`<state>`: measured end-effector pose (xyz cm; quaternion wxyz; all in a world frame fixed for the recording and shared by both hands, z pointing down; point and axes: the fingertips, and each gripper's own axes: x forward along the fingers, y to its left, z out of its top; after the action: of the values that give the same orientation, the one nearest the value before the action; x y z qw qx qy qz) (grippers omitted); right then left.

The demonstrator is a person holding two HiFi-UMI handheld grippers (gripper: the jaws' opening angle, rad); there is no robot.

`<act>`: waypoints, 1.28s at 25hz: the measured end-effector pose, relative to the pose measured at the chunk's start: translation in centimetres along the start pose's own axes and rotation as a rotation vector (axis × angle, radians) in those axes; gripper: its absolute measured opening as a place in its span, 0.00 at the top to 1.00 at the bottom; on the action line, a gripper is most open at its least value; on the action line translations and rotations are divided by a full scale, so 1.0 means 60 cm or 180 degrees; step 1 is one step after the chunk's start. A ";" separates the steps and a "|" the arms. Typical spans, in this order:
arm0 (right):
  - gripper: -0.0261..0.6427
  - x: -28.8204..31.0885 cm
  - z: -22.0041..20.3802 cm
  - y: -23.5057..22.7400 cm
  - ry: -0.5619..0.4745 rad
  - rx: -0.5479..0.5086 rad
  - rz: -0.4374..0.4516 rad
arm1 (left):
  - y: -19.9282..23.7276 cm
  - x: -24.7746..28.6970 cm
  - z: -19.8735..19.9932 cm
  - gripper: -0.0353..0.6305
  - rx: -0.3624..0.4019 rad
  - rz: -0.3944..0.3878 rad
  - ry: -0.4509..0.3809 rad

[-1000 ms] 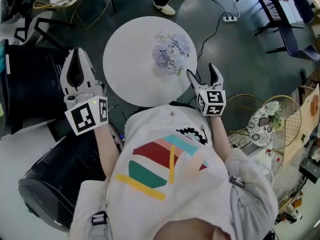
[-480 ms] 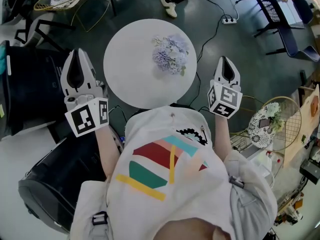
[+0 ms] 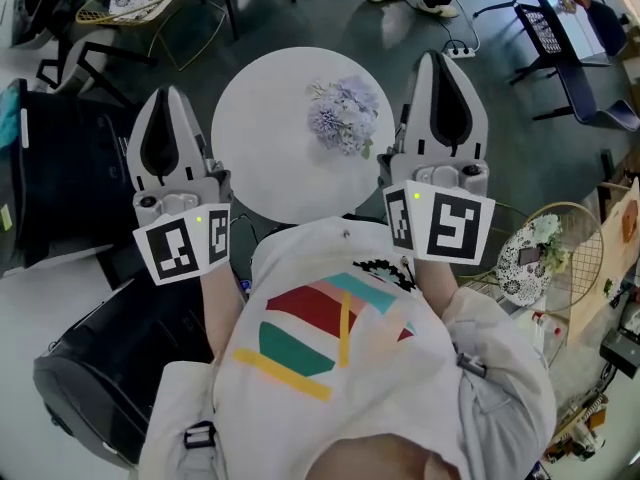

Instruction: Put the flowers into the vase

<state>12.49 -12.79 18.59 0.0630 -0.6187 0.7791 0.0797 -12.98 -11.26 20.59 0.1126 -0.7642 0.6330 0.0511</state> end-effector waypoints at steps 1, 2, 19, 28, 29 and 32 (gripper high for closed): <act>0.94 0.002 -0.005 0.034 0.0021 0.0110 0.0178 | -0.007 0.001 0.005 0.94 -0.0045 -0.0026 -0.0026; 0.94 0.001 -0.013 0.069 0.0063 0.0184 0.0360 | -0.014 0.002 0.008 0.94 -0.0058 -0.0055 -0.0040; 0.94 -0.029 -0.051 0.213 0.0313 0.0327 0.1235 | -0.076 -0.009 0.022 0.94 0.0083 -0.0268 -0.0058; 0.94 -0.034 -0.053 0.196 0.0323 0.0334 0.1146 | -0.061 -0.016 0.023 0.94 0.0131 -0.0189 -0.0022; 0.94 -0.036 -0.054 0.195 0.0332 0.0337 0.1144 | -0.061 -0.016 0.023 0.94 0.0127 -0.0184 -0.0020; 0.94 -0.041 -0.057 0.193 0.0342 0.0333 0.1153 | -0.062 -0.017 0.021 0.94 0.0135 -0.0183 -0.0018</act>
<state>1.75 -8.58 22.98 0.0380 -0.4676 0.8830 0.0160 -9.46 -9.32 20.01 0.1319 -0.7794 0.6114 0.0366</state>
